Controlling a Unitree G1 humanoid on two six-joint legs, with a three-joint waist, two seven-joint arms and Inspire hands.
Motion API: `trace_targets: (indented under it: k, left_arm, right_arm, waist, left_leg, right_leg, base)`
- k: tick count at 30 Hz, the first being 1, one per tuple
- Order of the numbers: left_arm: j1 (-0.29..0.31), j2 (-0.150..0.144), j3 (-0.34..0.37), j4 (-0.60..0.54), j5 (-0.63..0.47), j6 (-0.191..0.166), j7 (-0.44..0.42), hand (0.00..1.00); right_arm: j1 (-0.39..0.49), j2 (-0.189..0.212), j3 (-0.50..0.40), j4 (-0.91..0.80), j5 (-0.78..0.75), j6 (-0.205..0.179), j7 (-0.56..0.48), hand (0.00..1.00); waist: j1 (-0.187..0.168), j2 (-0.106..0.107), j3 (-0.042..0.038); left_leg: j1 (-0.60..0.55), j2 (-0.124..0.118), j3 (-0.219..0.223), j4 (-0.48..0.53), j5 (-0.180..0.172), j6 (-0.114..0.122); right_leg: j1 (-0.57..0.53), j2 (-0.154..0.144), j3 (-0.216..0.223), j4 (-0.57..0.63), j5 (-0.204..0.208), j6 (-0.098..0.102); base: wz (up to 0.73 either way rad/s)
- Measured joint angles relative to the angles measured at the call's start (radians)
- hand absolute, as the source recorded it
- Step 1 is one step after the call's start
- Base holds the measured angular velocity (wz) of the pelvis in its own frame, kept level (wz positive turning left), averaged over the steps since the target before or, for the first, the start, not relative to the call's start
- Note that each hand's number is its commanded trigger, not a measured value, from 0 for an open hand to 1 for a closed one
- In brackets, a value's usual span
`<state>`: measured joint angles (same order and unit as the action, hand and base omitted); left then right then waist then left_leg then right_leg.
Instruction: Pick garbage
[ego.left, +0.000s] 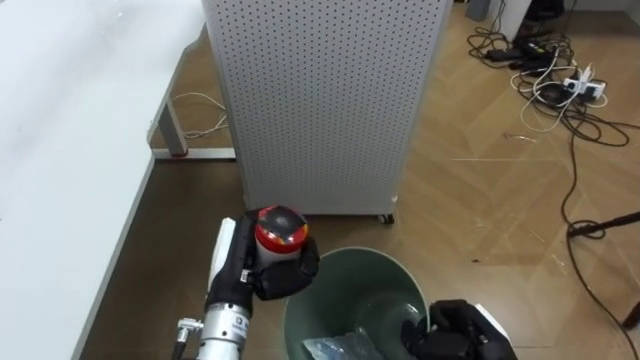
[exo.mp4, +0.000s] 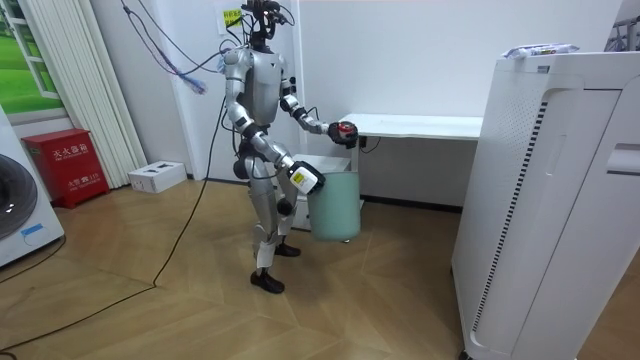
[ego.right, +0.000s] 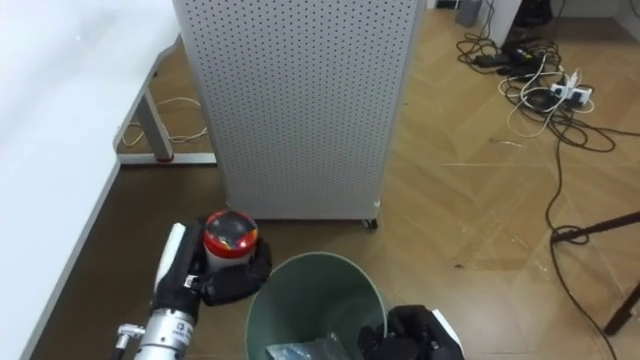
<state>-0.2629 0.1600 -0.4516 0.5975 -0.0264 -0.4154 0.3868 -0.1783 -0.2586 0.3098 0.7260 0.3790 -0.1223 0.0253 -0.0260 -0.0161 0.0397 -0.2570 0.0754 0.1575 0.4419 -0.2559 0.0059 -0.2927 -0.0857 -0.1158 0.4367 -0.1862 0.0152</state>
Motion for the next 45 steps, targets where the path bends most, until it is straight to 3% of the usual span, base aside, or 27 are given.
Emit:
trace_targets:
  k: [7,13,14,15,16,25,32,41,45]
  left_arm:
    - [0.000,-0.056,-0.010,0.047,0.042,0.003,-0.070,1.00]
    - [-0.001,-0.070,-0.025,0.118,0.066,0.026,-0.088,0.98]
    - [-0.002,-0.070,-0.025,0.130,0.070,0.026,-0.088,0.77]
    - [-0.002,-0.070,-0.025,0.135,0.070,0.026,-0.088,0.31]
    - [-0.002,-0.070,-0.025,0.143,0.071,0.029,-0.088,0.00]
    - [-0.003,-0.081,-0.025,0.152,0.093,0.034,-0.083,0.00]
    - [-0.007,-0.098,-0.022,0.164,0.106,0.035,-0.083,0.00]
    - [-0.007,-0.099,-0.022,0.172,0.106,0.035,-0.083,0.00]
    - [-0.007,-0.098,-0.022,0.172,0.107,0.035,-0.071,0.00]
  right_arm:
    - [-0.022,0.018,-0.002,-0.042,-0.043,-0.007,-0.001,1.00]
    - [-0.048,0.024,-0.002,-0.065,-0.074,-0.024,0.014,1.00]
    - [-0.052,0.025,-0.002,-0.065,-0.075,-0.026,0.019,1.00]
    - [-0.052,0.025,-0.002,-0.065,-0.075,-0.029,0.021,1.00]
    - [-0.052,0.027,-0.002,-0.065,-0.075,-0.031,0.022,1.00]
    - [-0.052,0.047,0.002,-0.065,-0.072,-0.031,0.044,1.00]
    - [-0.051,0.062,0.022,-0.065,-0.077,-0.029,0.075,1.00]
    - [-0.051,0.065,0.021,-0.063,-0.068,-0.028,0.081,1.00]
    - [-0.051,0.066,0.021,-0.063,-0.068,-0.028,0.083,1.00]
  waist:
    - [-0.024,0.003,-0.0012]
    - [-0.040,0.004,0.0002]
    - [-0.042,0.004,0.0004]
    - [-0.042,0.004,0.0006]
    - [-0.043,0.004,0.0015]
    - [-0.048,0.010,0.0110]
    - [-0.047,0.009,0.0120]
    - [-0.045,0.010,0.0202]
    - [-0.045,0.011,0.0195]
  left_leg:
    - [0.004,-0.001,0.010,0.002,0.001,0.000]
    - [0.000,-0.001,0.011,-0.002,0.000,0.000]
    - [0.000,-0.001,0.011,-0.003,0.000,0.000]
    - [0.000,-0.001,0.011,-0.003,0.000,0.000]
    - [0.000,-0.001,0.011,-0.004,0.000,0.000]
    - [-0.010,0.000,0.028,-0.013,0.000,0.000]
    - [-0.009,0.000,0.035,-0.014,0.000,0.000]
    - [-0.011,0.000,0.035,-0.014,0.000,0.000]
    - [-0.018,0.001,0.035,-0.015,0.000,-0.001]
  right_leg:
    - [-0.003,0.000,0.007,-0.001,0.000,0.000]
    - [-0.008,0.002,0.017,-0.005,0.000,0.000]
    - [-0.008,0.002,0.017,-0.006,0.000,0.000]
    - [-0.008,0.002,0.017,-0.006,0.000,0.000]
    - [-0.008,0.002,0.016,-0.007,0.000,0.000]
    - [-0.033,0.006,0.028,-0.004,0.000,0.001]
    - [-0.038,0.005,0.033,-0.002,0.000,0.001]
    - [-0.042,0.009,0.032,0.003,0.001,0.002]
    - [-0.049,0.011,0.032,-0.001,0.001,0.002]
  base:
    - [-0.03]
    - [-0.02]
    - [0.00]
    - [0.00]
    - [0.00]
    - [-0.05]
    - [-0.03]
    - [0.00]
    - [0.00]
